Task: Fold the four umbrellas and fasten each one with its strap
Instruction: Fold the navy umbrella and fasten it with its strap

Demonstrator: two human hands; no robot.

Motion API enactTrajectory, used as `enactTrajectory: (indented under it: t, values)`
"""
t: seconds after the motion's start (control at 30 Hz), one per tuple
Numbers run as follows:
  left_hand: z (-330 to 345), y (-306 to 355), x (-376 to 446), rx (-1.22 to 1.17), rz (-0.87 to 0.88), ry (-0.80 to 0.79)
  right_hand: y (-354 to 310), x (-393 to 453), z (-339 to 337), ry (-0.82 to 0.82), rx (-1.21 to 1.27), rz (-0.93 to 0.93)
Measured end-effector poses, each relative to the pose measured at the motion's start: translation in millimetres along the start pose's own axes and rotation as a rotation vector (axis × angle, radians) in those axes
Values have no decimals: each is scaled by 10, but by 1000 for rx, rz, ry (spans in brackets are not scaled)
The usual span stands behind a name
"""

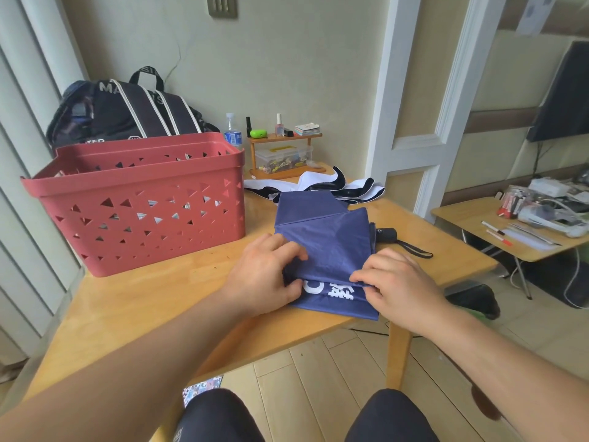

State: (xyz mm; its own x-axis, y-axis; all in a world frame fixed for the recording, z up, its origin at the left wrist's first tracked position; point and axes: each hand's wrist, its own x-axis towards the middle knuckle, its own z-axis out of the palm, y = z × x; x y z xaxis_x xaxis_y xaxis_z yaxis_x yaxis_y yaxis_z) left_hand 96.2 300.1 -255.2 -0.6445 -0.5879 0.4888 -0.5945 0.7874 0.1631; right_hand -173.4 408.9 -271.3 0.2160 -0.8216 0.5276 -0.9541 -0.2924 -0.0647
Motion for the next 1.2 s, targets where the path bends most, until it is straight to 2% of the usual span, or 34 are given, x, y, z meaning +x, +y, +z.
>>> enactTrajectory:
  t: [0.1, 0.2, 0.3, 0.37, 0.5, 0.57, 0.7, 0.83, 0.97, 1.03, 1.13, 1.2]
  values:
    - [65, 36, 70, 103, 91, -54, -9, 20, -28, 27, 62, 51]
    - [99, 13, 56, 172, 102, -68, -9, 19, -45, -14, 63, 66]
    - [90, -31, 29, 197, 105, -96, -11, 33, -38, -175, 47, 44]
    - [55, -44, 35, 230, 112, -176, -11, 48, -17, -312, 44, 36]
    - [-49, 50, 189, 258, 59, -356, -45, 73, -47, -402, 71, 54]
    - [-85, 170, 323, 228, 27, -340, -58, 91, -90, -425, 82, 71]
    - [56, 368, 577, 158, 20, -198, -107, 104, -155, -454, 32, 58]
    - [291, 374, 627, 246, -59, -303, -149, 94, -187, -478, -9, 42]
    - [451, 306, 446, 318, -22, -383, -189, 150, -275, -572, 72, 80]
    - [471, 307, 410, 285, -36, -424, -177, 252, -300, -559, 147, 127]
    - [462, 314, 396, 269, -35, -412, -53, 445, -203, -359, 200, 260]
    - [473, 307, 370, 257, -22, -370, 87, 525, -76, -300, 144, 344]
